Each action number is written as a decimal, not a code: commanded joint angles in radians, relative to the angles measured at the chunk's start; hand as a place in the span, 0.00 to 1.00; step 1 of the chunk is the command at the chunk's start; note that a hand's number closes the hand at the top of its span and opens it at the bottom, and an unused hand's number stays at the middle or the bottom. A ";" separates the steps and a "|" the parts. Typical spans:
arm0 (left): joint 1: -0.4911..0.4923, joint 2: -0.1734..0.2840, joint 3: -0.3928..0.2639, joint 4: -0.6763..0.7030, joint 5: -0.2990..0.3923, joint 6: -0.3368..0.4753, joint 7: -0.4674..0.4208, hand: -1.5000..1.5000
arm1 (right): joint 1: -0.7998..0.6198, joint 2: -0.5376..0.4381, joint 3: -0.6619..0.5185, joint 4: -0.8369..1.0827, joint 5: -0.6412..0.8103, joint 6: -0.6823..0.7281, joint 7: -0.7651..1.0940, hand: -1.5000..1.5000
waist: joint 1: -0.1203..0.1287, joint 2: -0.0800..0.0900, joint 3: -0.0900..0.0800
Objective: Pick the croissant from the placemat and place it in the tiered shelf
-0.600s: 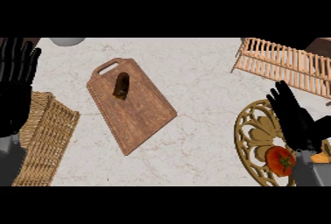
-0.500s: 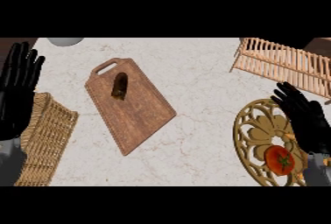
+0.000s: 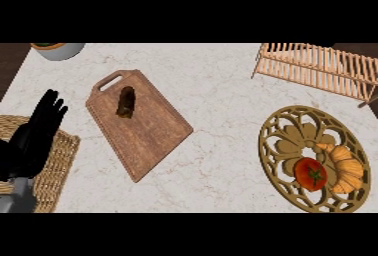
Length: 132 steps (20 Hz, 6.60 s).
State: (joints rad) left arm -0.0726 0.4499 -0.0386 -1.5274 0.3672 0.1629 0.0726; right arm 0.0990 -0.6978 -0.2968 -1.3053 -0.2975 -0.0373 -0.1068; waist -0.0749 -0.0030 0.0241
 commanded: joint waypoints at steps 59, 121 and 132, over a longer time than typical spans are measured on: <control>0.058 -0.111 -0.079 0.099 -0.050 -0.034 0.219 0.50 | 0.118 -0.128 0.339 -0.368 0.431 0.020 0.688 0.00 | 0.102 0.007 -0.025; 0.043 -0.146 -0.013 0.101 -0.093 -0.046 0.266 0.50 | -0.748 0.141 0.423 -0.479 0.898 0.025 1.119 1.00 | 0.071 -0.003 -0.028; 0.034 -0.154 -0.009 0.139 -0.121 -0.066 0.219 0.50 | -0.936 -0.010 0.202 -0.338 0.773 0.132 1.126 1.00 | 0.077 0.010 -0.027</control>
State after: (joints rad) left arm -0.1433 0.3173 -0.0423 -1.5341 0.2439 0.1040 0.2832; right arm -0.7843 -0.6633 -0.0353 -1.6929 0.5027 0.0560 1.0059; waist 0.0007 -0.0149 0.0210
